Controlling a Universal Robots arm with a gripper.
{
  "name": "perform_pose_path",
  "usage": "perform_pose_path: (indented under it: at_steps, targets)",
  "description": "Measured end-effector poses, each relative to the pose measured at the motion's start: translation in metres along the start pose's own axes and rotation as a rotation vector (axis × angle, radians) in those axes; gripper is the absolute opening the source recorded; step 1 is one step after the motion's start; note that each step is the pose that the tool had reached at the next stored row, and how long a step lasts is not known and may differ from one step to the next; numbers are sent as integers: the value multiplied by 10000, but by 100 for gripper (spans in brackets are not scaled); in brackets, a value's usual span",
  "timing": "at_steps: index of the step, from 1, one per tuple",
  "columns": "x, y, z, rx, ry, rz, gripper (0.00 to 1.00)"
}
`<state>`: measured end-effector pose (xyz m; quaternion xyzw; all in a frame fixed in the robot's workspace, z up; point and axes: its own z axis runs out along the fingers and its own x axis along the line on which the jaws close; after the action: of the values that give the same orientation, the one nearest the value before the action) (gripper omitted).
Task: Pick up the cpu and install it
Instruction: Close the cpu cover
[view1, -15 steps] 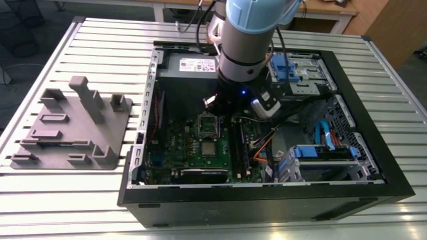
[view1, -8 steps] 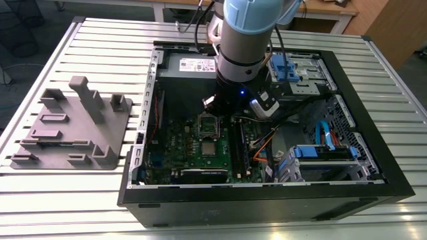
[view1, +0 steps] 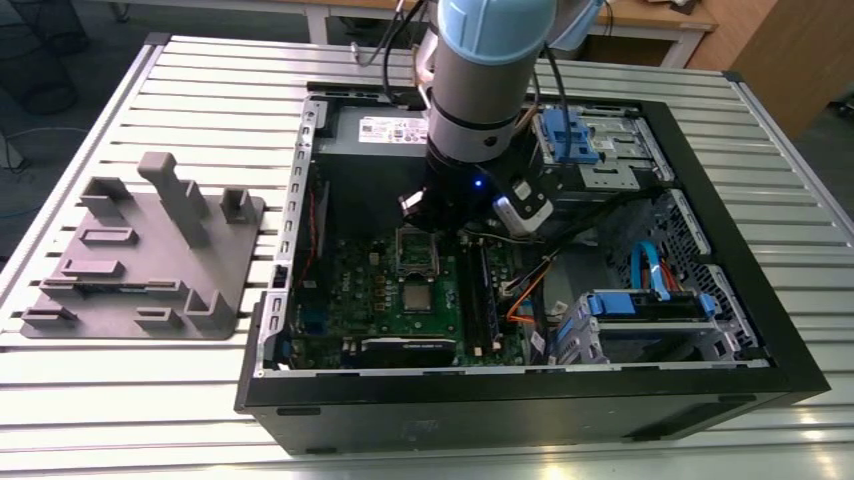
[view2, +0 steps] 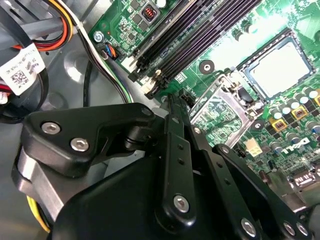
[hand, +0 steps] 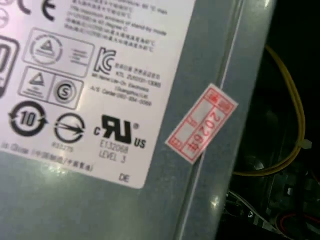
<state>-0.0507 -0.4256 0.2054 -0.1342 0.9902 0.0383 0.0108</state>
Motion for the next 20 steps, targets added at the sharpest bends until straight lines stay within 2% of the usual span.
perform_pose_path:
  at_steps: [14, 20]
  targets:
    - [2, -13, -175, -3, -2, 0, 11]
    - [2, -16, -223, 4, 1, -15, 11]
